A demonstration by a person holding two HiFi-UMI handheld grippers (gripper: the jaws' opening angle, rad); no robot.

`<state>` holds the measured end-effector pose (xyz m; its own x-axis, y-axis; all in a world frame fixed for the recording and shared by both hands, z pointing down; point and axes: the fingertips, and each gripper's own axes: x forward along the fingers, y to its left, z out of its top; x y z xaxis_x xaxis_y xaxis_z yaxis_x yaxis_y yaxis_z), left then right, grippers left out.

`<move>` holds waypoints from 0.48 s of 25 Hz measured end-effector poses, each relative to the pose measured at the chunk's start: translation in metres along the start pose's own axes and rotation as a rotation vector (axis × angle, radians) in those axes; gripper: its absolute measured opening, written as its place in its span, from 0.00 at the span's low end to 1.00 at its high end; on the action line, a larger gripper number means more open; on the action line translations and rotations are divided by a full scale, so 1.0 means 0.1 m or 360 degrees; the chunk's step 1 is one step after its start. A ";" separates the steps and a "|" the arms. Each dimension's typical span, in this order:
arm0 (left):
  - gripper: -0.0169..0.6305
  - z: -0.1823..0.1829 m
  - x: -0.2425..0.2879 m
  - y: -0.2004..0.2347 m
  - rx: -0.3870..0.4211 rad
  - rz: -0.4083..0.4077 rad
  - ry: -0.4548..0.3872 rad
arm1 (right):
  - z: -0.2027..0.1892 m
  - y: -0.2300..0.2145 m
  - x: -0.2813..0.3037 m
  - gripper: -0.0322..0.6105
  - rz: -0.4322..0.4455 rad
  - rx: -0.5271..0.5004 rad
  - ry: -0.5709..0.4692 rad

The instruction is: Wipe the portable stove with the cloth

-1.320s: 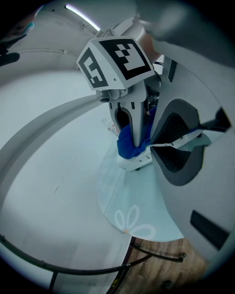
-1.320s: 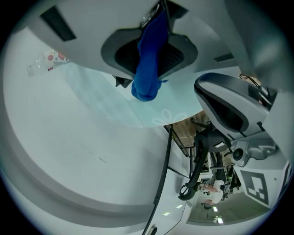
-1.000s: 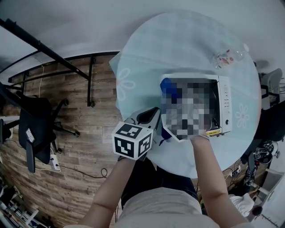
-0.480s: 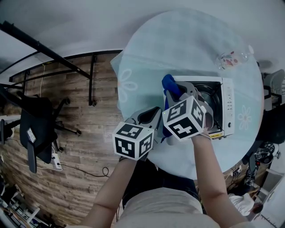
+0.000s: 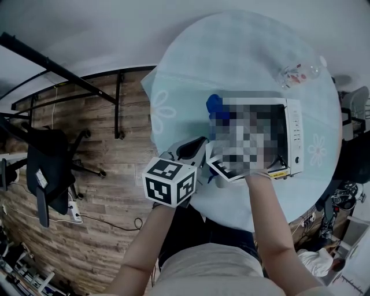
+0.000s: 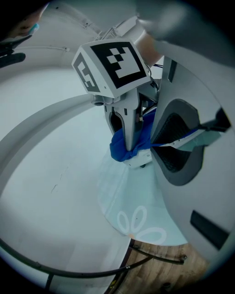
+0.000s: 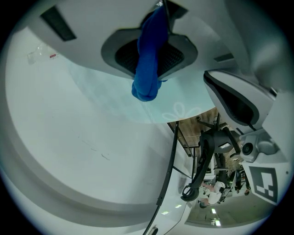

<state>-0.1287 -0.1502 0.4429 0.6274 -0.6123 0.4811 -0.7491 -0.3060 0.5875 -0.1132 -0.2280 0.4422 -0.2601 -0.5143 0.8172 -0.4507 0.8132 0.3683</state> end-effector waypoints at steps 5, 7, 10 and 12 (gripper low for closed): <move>0.08 0.02 -0.05 -0.01 0.0028 0.0002 -0.0014 | 0.00 0.01 -0.07 0.21 -0.0042 0.0024 -0.0055; 0.08 0.01 -0.08 -0.02 0.0038 0.0000 -0.0016 | 0.02 0.02 -0.13 0.21 -0.0044 0.0050 -0.0097; 0.08 0.00 -0.13 -0.08 0.0074 -0.0023 -0.0019 | 0.03 0.01 -0.27 0.21 -0.0059 0.0080 -0.0151; 0.08 0.01 -0.18 -0.14 0.0108 -0.0051 -0.0038 | 0.05 0.00 -0.38 0.21 -0.0071 0.0117 -0.0187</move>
<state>-0.1296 -0.1352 0.4253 0.6464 -0.6185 0.4468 -0.7421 -0.3737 0.5565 -0.1075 -0.2094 0.4094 -0.3348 -0.5815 0.7414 -0.5242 0.7688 0.3663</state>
